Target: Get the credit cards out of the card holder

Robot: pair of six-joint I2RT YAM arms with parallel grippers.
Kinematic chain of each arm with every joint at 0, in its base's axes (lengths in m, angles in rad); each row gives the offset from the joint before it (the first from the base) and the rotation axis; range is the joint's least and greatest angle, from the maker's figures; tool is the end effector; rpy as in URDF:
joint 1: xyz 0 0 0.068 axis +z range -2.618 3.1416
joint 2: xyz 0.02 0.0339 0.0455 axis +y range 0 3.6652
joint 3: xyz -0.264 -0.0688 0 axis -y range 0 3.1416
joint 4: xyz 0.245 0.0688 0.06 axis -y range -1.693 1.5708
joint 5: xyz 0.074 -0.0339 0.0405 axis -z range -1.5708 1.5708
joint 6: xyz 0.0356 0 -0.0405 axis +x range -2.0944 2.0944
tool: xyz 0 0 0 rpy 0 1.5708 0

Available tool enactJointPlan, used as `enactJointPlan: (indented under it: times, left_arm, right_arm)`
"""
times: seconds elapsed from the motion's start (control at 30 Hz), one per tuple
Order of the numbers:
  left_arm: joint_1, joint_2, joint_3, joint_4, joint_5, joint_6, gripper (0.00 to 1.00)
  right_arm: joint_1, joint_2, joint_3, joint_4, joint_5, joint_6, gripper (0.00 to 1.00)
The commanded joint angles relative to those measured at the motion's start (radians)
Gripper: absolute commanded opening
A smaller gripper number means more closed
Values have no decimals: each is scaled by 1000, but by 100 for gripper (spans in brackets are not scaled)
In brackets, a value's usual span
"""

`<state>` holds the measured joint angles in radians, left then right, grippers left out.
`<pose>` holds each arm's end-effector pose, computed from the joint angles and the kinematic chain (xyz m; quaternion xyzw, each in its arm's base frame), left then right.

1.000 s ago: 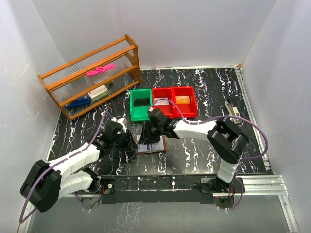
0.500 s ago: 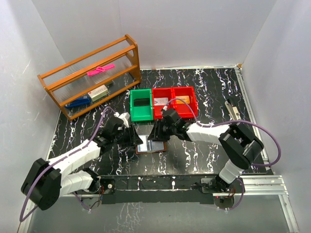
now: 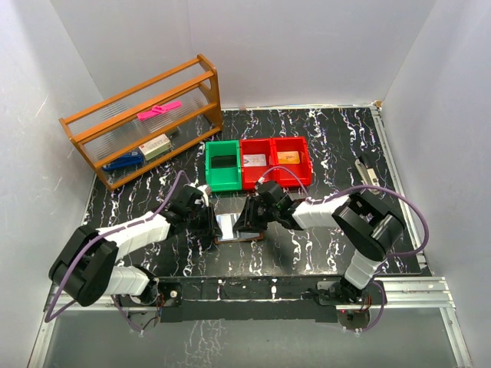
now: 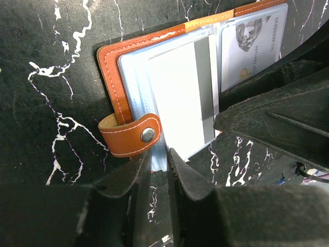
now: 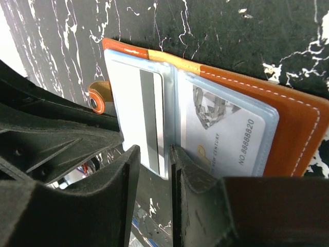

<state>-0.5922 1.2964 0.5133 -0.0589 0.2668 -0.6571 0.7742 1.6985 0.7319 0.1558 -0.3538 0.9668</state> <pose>0.1911 -0.1398 0.1565 0.0173 0.9271 -0.3074 0.2138 0.2174 0.2299 0.1300 0.0229 0.9162 0.3845 0.1103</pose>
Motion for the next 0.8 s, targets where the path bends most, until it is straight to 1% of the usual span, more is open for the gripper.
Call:
enactJointPlan:
  times: [0.0, 0.13, 0.23, 0.3, 0.4, 0.77]
  left_arm:
    - [-4, 25, 5, -5, 24, 12, 16]
    - [-5, 25, 0, -9, 20, 12, 11]
    - [-4, 30, -2, -9, 25, 15, 9]
    - [-5, 37, -3, -9, 30, 17, 8]
    - [-4, 44, -1, -23, 11, 12, 6]
    - [-5, 34, -25, -25, -27, -15, 2]
  right_arm:
    - [0, 24, -34, 130, -33, 42, 25]
    - [-3, 0, -75, 207, -19, 91, 18]
    - [-6, 19, -76, 265, -66, 108, 13]
    - [-6, 33, -75, 296, -92, 118, 6]
    - [-9, 24, -89, 301, -86, 122, 0]
    - [-84, -91, -126, 169, -77, 33, 0]
